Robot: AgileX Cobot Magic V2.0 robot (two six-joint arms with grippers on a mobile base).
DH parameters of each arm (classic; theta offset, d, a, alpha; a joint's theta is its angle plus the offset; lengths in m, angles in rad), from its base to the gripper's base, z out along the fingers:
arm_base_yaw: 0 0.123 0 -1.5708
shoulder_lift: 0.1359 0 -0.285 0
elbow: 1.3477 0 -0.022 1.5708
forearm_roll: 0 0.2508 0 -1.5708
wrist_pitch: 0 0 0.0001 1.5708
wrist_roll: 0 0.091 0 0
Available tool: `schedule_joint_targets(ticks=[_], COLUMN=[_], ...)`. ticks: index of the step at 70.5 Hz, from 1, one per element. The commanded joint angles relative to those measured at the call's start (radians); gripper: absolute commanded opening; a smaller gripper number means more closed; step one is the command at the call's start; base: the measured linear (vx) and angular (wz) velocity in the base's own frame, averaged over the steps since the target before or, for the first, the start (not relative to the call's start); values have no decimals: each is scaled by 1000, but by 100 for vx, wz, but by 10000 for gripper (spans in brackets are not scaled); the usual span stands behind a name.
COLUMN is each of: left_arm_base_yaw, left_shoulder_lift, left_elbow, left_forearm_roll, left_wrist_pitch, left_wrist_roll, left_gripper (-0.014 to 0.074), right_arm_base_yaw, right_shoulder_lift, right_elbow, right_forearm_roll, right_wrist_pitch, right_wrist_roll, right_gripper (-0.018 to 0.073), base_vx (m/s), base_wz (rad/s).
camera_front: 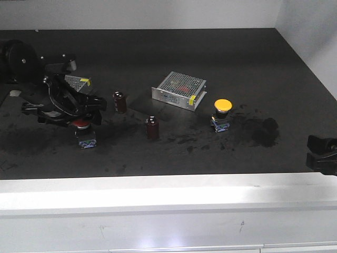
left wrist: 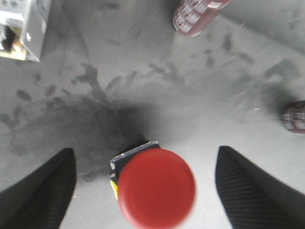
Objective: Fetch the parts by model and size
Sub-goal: 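Lower the left gripper onto the red-capped push-button switch, then close the left gripper on the red button and lift it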
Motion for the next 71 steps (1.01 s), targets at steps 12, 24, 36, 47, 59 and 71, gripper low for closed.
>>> schedule_joint_targets(ticks=[12,24,36,47,59,71], left_arm_base_yaw=[-7,-7,-7,-7,-7,-7], left_shoulder_lift=[-38,-41,-88,-195,-385,-658], left_elbow=[-31,-31,-30,-9,122,336], left_forearm_roll=[-10,-10,1,59,153,173], left_wrist_pitch=[-22,0,4,-19,-108,-233], left_wrist_roll=[-10,-8,1,1,1,1], left_gripper=[328,86,-8,-8,-8,-8], right_arm_base_yaw=[-8,-8,-8,-8,-8,-8], right_shoulder_lift=[-2,-2,-2,-2,-2,-2], right_elbow=[-35,-35,-35,-35,-35,-35], right_forearm_roll=[-7,-7,-7,-6,-6,-6], right_wrist_pitch=[-61,-58,-58,-58,-58,-58], right_wrist_roll=[-6,-6,-6,-6,-6,-6], right_gripper=[489,489,489,489,489,489], base_vx=[0,0,0,0,0,0], base_wz=[0,0,0,0,0,0])
